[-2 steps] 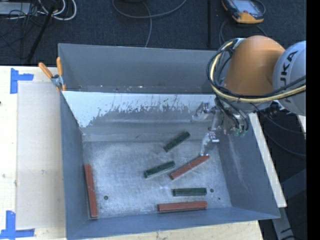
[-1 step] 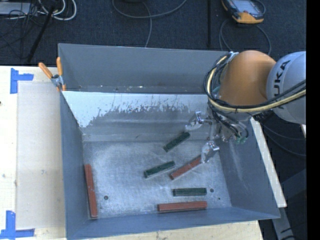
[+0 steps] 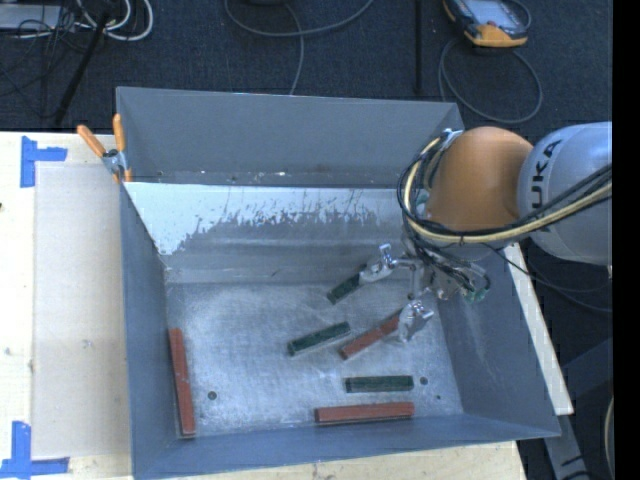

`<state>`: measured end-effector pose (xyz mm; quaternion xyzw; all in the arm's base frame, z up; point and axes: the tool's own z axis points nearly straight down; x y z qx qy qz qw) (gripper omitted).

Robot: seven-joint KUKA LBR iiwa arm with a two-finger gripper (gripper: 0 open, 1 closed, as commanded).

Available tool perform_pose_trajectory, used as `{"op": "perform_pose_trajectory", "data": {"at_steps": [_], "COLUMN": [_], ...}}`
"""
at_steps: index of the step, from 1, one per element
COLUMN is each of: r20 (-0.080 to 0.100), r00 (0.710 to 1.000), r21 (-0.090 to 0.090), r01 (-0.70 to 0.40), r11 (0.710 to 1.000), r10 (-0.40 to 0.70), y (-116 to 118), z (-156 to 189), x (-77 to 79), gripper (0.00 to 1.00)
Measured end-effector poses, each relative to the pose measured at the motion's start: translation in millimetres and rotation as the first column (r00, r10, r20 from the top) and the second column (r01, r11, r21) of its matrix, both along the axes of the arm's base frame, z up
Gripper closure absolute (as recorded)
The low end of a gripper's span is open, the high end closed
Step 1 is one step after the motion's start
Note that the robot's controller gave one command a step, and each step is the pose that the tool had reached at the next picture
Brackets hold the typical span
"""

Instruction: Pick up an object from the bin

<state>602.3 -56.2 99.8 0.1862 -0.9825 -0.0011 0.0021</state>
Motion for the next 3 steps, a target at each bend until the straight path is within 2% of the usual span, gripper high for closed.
{"op": "perform_pose_trajectory", "data": {"at_steps": [1, 2, 3], "r20": [0.006, 0.010, 0.039], "r00": [0.992, 0.996, 0.879], "r21": [0.000, -0.001, -0.012], "r01": [-0.126, -0.092, -0.474], "r11": [0.992, 0.996, 0.880], "r10": [0.126, 0.092, 0.474], "y": [10, 6, 8], "z": [59, -8, -15], "x": [12.3, 2.8, 28.6], "gripper": [0.00, 0.00, 1.00]}}
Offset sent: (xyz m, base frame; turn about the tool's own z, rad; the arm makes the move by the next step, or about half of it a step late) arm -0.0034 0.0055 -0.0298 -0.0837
